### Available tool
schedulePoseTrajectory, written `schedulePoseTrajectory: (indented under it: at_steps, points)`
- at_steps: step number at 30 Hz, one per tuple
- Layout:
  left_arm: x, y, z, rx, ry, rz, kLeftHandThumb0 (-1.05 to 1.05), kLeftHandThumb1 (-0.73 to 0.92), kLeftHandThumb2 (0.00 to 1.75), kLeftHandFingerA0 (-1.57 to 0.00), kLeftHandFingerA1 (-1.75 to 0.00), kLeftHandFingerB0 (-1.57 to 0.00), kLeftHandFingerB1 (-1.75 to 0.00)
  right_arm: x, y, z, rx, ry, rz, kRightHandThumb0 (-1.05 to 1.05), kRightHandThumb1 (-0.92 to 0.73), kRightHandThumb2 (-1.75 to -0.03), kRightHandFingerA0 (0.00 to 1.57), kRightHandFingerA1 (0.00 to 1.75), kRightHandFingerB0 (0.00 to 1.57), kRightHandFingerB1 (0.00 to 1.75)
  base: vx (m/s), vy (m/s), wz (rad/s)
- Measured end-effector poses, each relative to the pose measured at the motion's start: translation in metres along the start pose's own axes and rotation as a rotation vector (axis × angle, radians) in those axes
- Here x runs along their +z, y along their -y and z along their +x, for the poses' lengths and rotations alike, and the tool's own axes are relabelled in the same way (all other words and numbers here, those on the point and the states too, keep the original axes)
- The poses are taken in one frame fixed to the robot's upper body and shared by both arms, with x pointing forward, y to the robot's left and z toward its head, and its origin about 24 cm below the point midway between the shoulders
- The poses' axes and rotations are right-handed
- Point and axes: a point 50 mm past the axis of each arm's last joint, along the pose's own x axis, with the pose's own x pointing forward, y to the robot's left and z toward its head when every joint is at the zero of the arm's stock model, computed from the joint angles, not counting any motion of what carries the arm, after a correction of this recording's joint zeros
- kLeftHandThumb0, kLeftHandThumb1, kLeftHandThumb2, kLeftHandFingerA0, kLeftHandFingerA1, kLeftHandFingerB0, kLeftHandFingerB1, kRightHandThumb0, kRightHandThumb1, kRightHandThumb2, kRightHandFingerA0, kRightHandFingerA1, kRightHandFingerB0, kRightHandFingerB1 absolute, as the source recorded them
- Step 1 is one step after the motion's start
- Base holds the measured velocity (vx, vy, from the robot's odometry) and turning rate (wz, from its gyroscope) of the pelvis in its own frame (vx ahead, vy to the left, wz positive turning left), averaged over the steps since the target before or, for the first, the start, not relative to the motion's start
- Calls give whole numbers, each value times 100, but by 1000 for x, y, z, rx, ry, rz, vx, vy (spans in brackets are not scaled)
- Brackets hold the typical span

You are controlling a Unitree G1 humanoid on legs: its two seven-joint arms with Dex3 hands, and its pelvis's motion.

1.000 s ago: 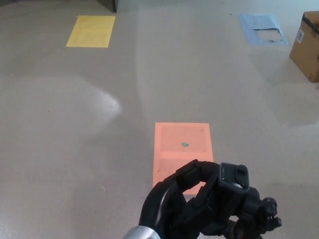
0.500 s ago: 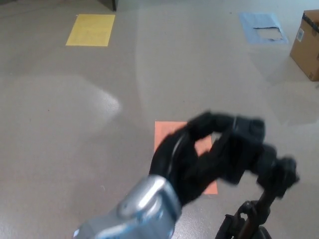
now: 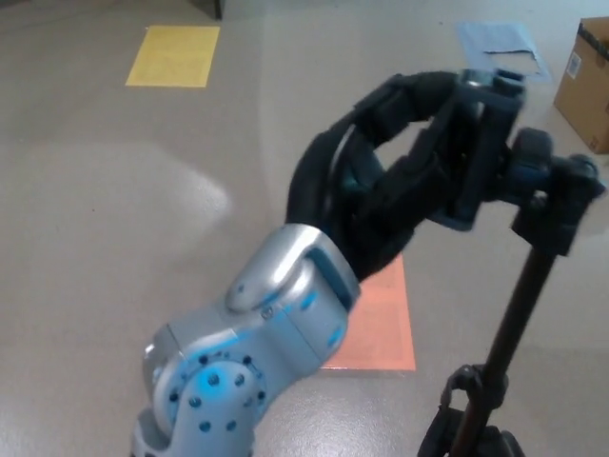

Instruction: A phone stand is kept on the floor and the robot uses both its hands to grab it and uses its left hand to extend the phone stand by pulling it upwards

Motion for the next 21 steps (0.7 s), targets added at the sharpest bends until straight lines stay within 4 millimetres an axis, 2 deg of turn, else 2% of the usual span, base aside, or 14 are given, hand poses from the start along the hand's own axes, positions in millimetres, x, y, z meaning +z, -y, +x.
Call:
schedulePoseTrajectory:
  at_steps: [1,7,8,9,13,14,15,18,19,20,21]
  points:
    - [1,-1,1,3,0,1,-16,65,60,-68,-173,-40,-70,0,0,0,1,0,1,-44,-68,-60,83,175,68,174,0,0,0]
    - [19,-4,11,31,32,44,-18,67,59,-66,-174,-39,-71,1,-4,0,6,0,10,-45,-68,-60,84,175,68,174,0,0,0]
    - [23,-4,12,32,41,50,-16,64,58,-70,-172,-45,-75,1,-4,0,6,-2,10,-45,-68,-60,85,175,69,173,0,0,0]
    - [28,-2,14,30,52,56,-16,64,59,-70,-170,-37,-61,1,-4,0,6,-4,10,-45,-69,-60,85,175,68,173,0,0,0]
    - [47,9,20,8,101,70,-16,64,59,-70,-170,-37,-61,0,-4,0,6,-10,10,-45,-69,-60,85,175,68,173,0,0,0]
    - [53,13,21,1,114,73,-16,66,60,-66,-172,-16,-47,0,-4,0,6,-12,9,-45,-69,-60,84,175,67,174,0,0,0]
    - [59,17,23,-7,129,77,-17,66,59,-63,-172,-21,-56,-1,-4,0,5,-14,9,-45,-69,-60,85,175,68,174,0,0,0]
    - [73,26,26,-18,162,83,-17,66,59,-63,-172,-21,-56,-1,-4,0,3,-17,9,-45,-69,-60,85,175,68,174,0,0,0]
    - [76,28,26,-21,169,84,-16,64,58,-62,-170,-31,-68,-1,-4,0,3,-17,10,-44,-69,-60,85,175,69,173,0,0,0]
    - [84,33,27,-28,185,85,-16,64,58,-62,-170,-31,-68,-1,-4,0,2,-17,10,-44,-69,-60,85,175,69,173,0,0,0]
    - [88,36,28,-32,195,86,-15,65,54,-66,-168,-37,-105,-1,-3,0,2,-18,10,-45,-69,-60,85,175,69,173,0,0,0]
